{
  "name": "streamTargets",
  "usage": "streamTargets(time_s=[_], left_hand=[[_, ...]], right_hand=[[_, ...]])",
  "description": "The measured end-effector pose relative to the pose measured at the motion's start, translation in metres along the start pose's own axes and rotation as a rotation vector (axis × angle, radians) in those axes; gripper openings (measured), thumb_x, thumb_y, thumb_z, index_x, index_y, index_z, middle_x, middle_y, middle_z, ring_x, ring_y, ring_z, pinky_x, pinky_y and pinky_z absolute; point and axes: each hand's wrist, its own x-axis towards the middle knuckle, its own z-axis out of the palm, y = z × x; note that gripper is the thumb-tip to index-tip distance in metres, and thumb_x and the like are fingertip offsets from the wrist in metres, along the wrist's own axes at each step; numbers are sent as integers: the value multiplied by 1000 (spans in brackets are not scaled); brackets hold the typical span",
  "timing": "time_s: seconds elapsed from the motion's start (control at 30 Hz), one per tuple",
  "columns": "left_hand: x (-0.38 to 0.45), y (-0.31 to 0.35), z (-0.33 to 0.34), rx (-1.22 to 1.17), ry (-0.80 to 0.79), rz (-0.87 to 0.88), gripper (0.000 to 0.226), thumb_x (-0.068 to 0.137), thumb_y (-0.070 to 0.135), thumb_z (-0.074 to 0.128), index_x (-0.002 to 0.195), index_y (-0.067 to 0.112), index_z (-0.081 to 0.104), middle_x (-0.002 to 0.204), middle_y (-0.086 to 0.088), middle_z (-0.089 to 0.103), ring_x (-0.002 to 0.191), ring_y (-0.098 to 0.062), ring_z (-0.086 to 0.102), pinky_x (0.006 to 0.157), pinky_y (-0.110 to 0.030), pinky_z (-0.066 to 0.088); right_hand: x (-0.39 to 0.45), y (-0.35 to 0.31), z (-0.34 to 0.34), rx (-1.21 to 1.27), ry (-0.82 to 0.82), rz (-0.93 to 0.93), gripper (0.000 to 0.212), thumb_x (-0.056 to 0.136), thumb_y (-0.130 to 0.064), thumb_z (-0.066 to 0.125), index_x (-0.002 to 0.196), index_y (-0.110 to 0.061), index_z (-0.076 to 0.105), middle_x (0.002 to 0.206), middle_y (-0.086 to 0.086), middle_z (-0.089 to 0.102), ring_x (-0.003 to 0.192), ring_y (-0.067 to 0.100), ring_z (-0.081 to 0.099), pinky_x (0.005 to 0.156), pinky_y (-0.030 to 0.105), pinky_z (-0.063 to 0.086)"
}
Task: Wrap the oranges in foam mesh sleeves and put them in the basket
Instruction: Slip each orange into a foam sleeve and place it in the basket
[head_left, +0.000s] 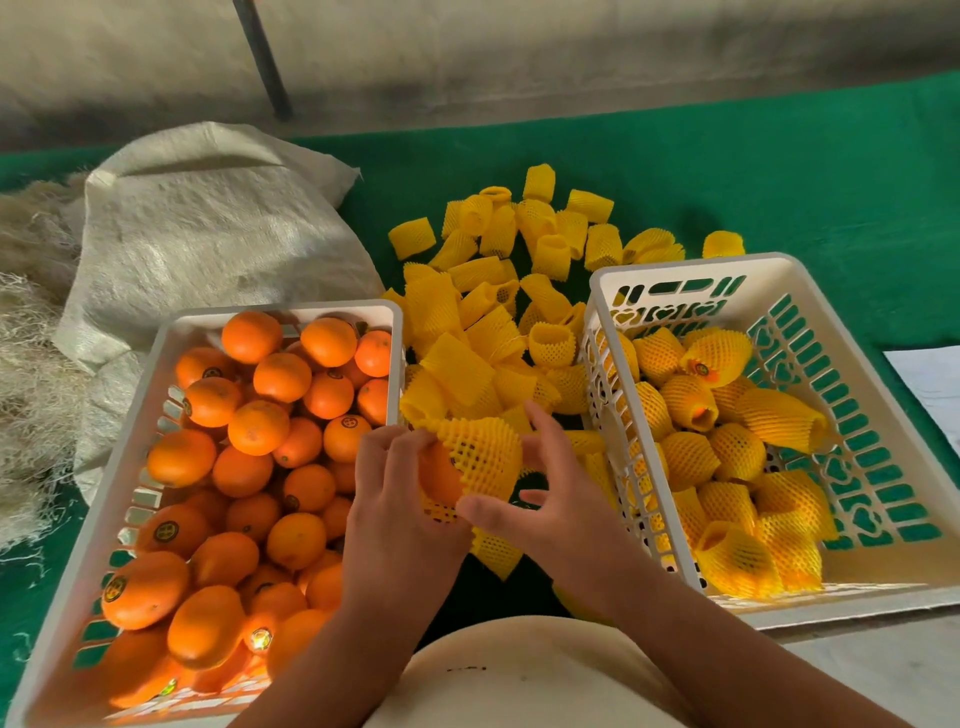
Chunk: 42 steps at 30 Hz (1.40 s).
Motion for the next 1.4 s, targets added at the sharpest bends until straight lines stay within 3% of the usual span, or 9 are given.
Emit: streamTargets(time_s=[0.13, 0.37, 0.53, 0.7, 0.8, 0.9, 1.17, 1.27, 1.4], left_hand=[[-2, 5, 5, 94, -36, 106, 78, 69, 21, 91, 132, 21, 45, 134, 0, 41, 109, 2, 35, 72, -15, 41], [-5, 11, 5, 75, -47, 90, 79, 70, 30, 89, 135, 20, 44, 135, 6, 42, 107, -2, 45, 74, -11, 42], [-6, 15, 2, 50, -122, 47, 68, 80, 52, 72, 137, 30, 43, 137, 14, 39, 106, 2, 45, 71, -7, 44], [-14, 12, -7, -201, -236, 118, 45, 83, 41, 71, 124, 48, 52, 144, 23, 43, 127, -1, 50, 79, -15, 57], [-9, 13, -10, -585, -223, -221, 50, 76, 51, 74, 122, 42, 59, 130, 26, 58, 117, -5, 61, 76, -32, 64], [11, 9, -2, -1021, -505, -733, 49, 86, 38, 84, 128, 27, 61, 132, 0, 68, 109, -22, 71, 83, -56, 62], [28, 21, 2, -1028, -507, -642, 53, 90, 53, 75, 137, 35, 61, 128, 2, 71, 116, -24, 71, 87, -43, 62], [28, 29, 7, -888, -570, -598, 48, 85, 62, 66, 131, 46, 63, 126, 10, 68, 114, -22, 70, 85, -45, 63], [27, 12, 2, -451, -688, -429, 47, 82, 81, 50, 124, 62, 60, 118, 31, 66, 111, -9, 66, 82, -34, 63]], right_hand=[[5, -4, 14, 63, 4, -3, 115, 61, -81, 78, 154, -57, 14, 133, -46, 29, 126, -7, 43, 84, 5, 50], [7, 7, 22, -36, 223, 18, 91, 73, -65, 79, 146, -51, 26, 127, -22, 45, 110, 3, 54, 69, 6, 52], [9, 18, 13, -104, 257, 2, 86, 76, -60, 80, 145, -49, 29, 132, -20, 44, 119, 4, 50, 83, 14, 52], [7, 24, -2, -137, 276, -71, 88, 73, -71, 78, 144, -53, 29, 134, -29, 42, 122, -6, 46, 82, 10, 50], [7, 28, -12, -250, 229, -144, 92, 77, -62, 81, 148, -52, 24, 135, -36, 32, 128, -17, 33, 84, 7, 41], [7, 28, -12, -340, 103, -209, 95, 78, -59, 81, 151, -51, 20, 138, -29, 30, 129, -15, 30, 85, 10, 38], [7, 22, -20, 62, -57, -25, 106, 74, -83, 71, 157, -58, 11, 164, -24, 24, 145, 1, 36, 110, 36, 50], [13, 25, -24, 280, -59, 139, 85, 74, -86, 66, 147, -49, 43, 139, -14, 61, 123, 10, 63, 100, 41, 58], [13, 35, -34, 317, -35, 202, 68, 72, -77, 74, 131, -50, 55, 122, -13, 68, 113, 13, 69, 94, 40, 61]])
